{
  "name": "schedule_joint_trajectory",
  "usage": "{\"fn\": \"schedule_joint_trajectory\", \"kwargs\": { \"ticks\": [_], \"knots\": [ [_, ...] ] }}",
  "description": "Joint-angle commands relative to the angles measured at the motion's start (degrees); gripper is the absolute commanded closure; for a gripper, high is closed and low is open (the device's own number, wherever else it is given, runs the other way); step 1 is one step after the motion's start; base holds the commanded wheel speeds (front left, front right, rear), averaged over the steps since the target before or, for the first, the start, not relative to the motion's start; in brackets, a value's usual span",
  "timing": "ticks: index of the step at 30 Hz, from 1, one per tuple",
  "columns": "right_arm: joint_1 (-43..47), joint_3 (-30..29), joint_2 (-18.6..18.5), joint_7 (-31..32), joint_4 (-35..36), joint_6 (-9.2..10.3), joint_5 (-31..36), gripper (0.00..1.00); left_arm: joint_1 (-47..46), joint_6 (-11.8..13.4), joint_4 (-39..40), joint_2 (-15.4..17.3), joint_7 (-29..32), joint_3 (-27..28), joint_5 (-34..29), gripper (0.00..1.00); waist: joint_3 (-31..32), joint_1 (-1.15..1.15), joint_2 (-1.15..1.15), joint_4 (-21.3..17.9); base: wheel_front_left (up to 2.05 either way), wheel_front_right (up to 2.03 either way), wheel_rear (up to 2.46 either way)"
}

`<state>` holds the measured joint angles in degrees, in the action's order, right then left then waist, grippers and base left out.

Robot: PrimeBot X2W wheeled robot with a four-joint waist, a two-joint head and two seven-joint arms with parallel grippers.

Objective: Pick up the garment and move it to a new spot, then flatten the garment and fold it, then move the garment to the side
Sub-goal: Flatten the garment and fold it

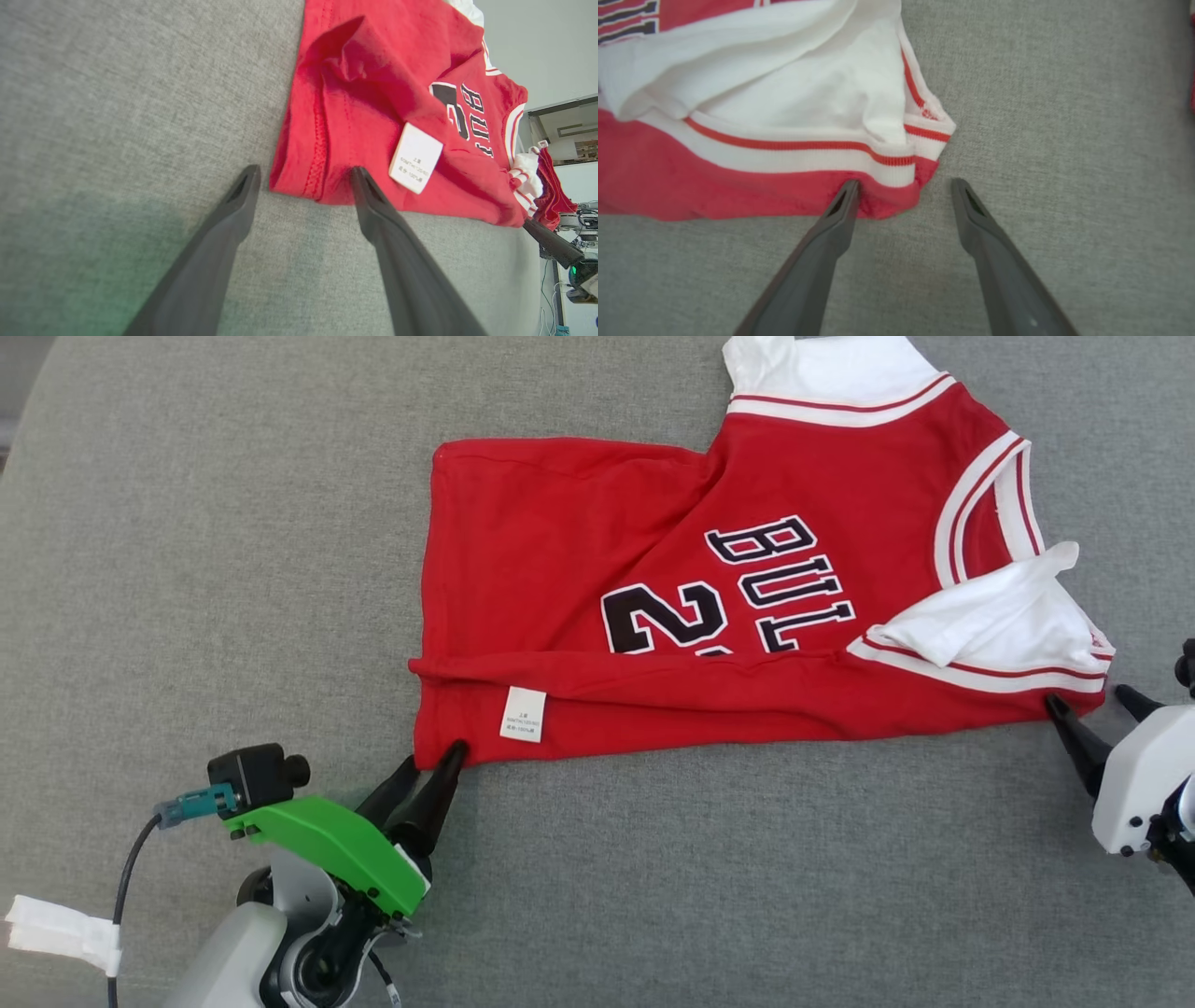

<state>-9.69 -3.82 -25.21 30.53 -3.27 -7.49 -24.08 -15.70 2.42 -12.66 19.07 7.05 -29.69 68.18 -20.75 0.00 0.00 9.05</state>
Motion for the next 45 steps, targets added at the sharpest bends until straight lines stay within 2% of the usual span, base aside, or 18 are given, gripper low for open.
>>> {"fn": "schedule_joint_trajectory", "kwargs": {
  "ticks": [1, 4, 5, 6, 9, 14, 19, 24, 27, 30, 32, 33, 34, 35, 41, 45],
  "knots": [
    [-0.93, 0.48, -0.17, 0.18, -0.49, 0.01, -0.41, 0.00, -0.44, -0.33, -1.25, -0.37, 0.75, -0.52, 0.41, 0.00, -0.29, 0.00, 0.00, 0.38, 0.00, 0.00, 0.00],
    [-1.66, 2.53, -0.24, 1.00, -1.67, 0.01, -1.46, 0.00, -1.47, -1.67, -2.87, -1.27, 1.63, -1.35, 0.83, 0.00, -0.25, 0.00, 0.00, 0.46, 0.00, 0.00, 0.00],
    [-1.92, 3.05, -0.28, 1.33, -2.04, 0.01, -1.90, 0.05, -1.71, -2.20, -3.25, -1.32, 2.16, -1.89, 0.74, 0.00, -0.17, 0.00, 0.00, 0.41, 0.00, 0.00, 0.00],
    [-2.60, 3.74, -0.30, 1.77, -2.99, 0.00, -2.58, 1.00, -1.83, -2.99, -4.41, -1.72, 3.10, -2.22, 1.51, 1.00, 0.19, 0.00, 0.00, 0.25, 0.00, 0.00, 0.00],
    [-3.60, 4.02, -0.70, 2.68, -4.89, 0.04, -3.84, 1.00, -2.28, -4.38, -6.00, -1.91, 4.41, -2.54, 2.35, 1.00, 1.09, 0.00, 0.00, -0.07, 0.00, 0.00, 0.00],
    [-5.07, 2.08, -1.70, 4.16, -6.42, 0.05, -6.99, 1.00, -2.82, -5.93, -7.20, -0.04, 5.54, -2.53, 2.46, 1.00, 3.29, 0.00, 0.00, -0.40, 0.00, 0.00, 0.00],
    [-2.95, 0.52, -4.02, 7.63, -4.91, 0.06, -9.91, 1.00, -1.59, -6.68, -3.29, 4.27, 7.92, -3.99, 0.19, 1.00, 5.75, 0.00, 0.00, -0.54, 0.00, 0.00, 0.00],
    [3.69, -0.55, -7.66, 14.37, 1.83, 0.05, -14.18, 1.00, 3.62, -4.75, 7.52, 9.95, 10.99, -6.07, -1.59, 1.00, 7.31, 0.00, 0.00, -0.76, 0.00, 0.00, 0.00],
    [10.26, -1.85, -8.28, 18.87, 6.08, 0.04, -17.01, 1.00, 9.04, -2.66, 14.42, 12.69, 12.10, -7.09, -1.14, 1.00, 7.58, 0.00, 0.00, -0.93, 0.00, 0.00, 0.00],
    [15.68, -2.81, -7.99, 21.88, 9.32, 0.04, -18.76, 1.00, 13.68, -0.94, 18.15, 13.70, 12.63, -8.45, -0.59, 1.00, 7.58, 0.00, 0.00, -0.95, 0.00, 0.00, 0.00],
    [18.14, -3.69, -7.18, 21.57, 10.91, 0.04, -18.79, 0.98, 15.55, 0.35, 19.29, 14.01, 11.44, -8.39, -1.21, 1.00, 7.50, 0.00, 0.00, -1.01, 0.00, 0.00, 0.00],
    [18.74, -3.87, -6.91, 21.15, 11.33, 0.04, -18.38, 0.53, 15.91, 0.97, 19.49, 13.97, 10.91, -8.28, -1.83, 0.90, 7.44, 0.00, 0.00, -1.01, 0.00, 0.00, 0.00],
    [19.37, -3.97, -6.70, 20.94, 11.71, 0.04, -18.05, 0.00, 16.23, 1.39, 19.88, 13.97, 10.29, -8.44, -2.64, 0.17, 7.40, 0.00, 0.00, -1.01, 0.00, 0.00, 0.00],
    [19.81, -4.10, -6.92, 20.95, 12.18, 0.04, -17.76, 0.00, 16.46, 1.77, 20.14, 13.91, 9.94, -8.45, -2.88, 0.00, 7.37, 0.00, 0.00, -1.01, 0.00, 0.00, 0.00],
    [15.67, -9.59, -11.43, 21.36, 17.50, 0.03, -16.27, 0.00, 13.47, 4.22, 23.96, 17.48, 8.17, -5.19, -6.44, 0.00, 5.47, 0.00, 0.00, -0.97, 0.00, 0.00, 0.00],
    [6.39, -10.17, -14.06, 21.91, 21.77, 0.02, -15.40, 0.00, 7.04, 5.41, 24.00, 18.12, 8.59, -2.49, -7.88, 0.00, 1.02, 0.00, 0.00, -0.07, 0.00, 0.00, 0.00]
  ]
}}
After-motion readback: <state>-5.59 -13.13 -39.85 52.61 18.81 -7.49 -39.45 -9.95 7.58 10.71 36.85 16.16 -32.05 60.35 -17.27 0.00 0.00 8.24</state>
